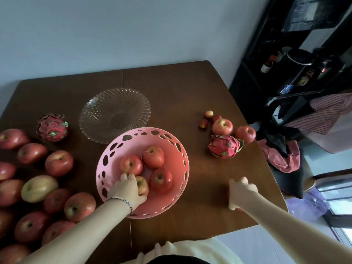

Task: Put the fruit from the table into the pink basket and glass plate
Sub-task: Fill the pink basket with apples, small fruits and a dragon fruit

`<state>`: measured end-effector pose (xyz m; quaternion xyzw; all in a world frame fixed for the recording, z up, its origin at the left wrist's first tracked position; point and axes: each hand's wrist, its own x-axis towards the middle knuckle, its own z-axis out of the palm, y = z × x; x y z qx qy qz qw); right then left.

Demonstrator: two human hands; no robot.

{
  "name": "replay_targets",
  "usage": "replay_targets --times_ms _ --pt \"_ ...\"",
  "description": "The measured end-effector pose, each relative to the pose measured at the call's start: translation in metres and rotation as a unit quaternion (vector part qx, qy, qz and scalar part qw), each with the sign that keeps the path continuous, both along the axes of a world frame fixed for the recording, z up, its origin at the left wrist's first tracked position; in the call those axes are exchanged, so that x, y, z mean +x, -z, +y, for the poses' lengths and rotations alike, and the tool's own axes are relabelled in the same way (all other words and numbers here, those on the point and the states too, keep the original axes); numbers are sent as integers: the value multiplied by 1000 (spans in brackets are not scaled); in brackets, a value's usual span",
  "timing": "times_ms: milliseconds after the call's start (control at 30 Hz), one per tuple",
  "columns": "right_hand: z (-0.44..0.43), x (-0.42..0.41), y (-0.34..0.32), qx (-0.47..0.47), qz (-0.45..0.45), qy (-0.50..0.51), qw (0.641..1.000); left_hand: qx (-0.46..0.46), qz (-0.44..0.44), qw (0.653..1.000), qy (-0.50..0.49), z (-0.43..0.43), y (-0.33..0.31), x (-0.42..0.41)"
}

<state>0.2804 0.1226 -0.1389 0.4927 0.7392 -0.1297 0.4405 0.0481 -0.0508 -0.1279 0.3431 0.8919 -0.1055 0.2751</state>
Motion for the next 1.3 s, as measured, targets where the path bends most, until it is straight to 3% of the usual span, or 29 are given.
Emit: replay_targets --times_ms 67,167,267,300,333,400,433,533,600,667,800,933,1033,1167,1233,1300 --pt "0 0 -6 1 35 -12 999 2 -11 1000 -9 -1 -2 -1" --pt "8 -15 -36 -24 162 64 984 30 -17 999 -10 -2 -12 -3" --pt "4 -50 -84 -20 351 82 932 194 -64 978 -47 3 -27 -3" --pt "-1 -66 -99 -25 419 89 904 267 -140 949 -92 6 -35 -3" --pt "-8 -80 -109 -35 474 94 875 324 -249 899 -156 11 -46 0" --pt "-25 -105 -123 -46 546 76 833 388 -456 751 -278 22 -69 5" --pt "-33 -116 -126 -48 565 57 821 401 -504 701 -307 25 -78 6" --pt "-48 -137 -128 -63 582 -9 811 447 -517 637 -357 27 -89 2" --pt "-50 -145 -127 -82 576 -43 812 449 -505 617 -402 22 -85 -7" --pt "-48 -149 -121 -103 565 -56 817 425 -500 629 -417 17 -83 -13" --pt "-40 -152 -98 -139 552 -56 820 376 -457 698 -403 18 -71 -26" --pt "-22 -158 -77 -141 539 4 830 367 -216 840 -337 40 -53 -53" --pt "-10 -162 -61 -104 525 35 844 363 -112 873 -306 59 -45 -69" --pt "-9 -164 -43 -85 504 51 858 312 13 945 -101 64 -29 -70" --pt "-12 -167 -35 -89 488 46 867 285 65 956 12 60 -19 -62" --pt "-14 -170 -28 -101 474 47 874 271 94 957 46 56 -14 -58"
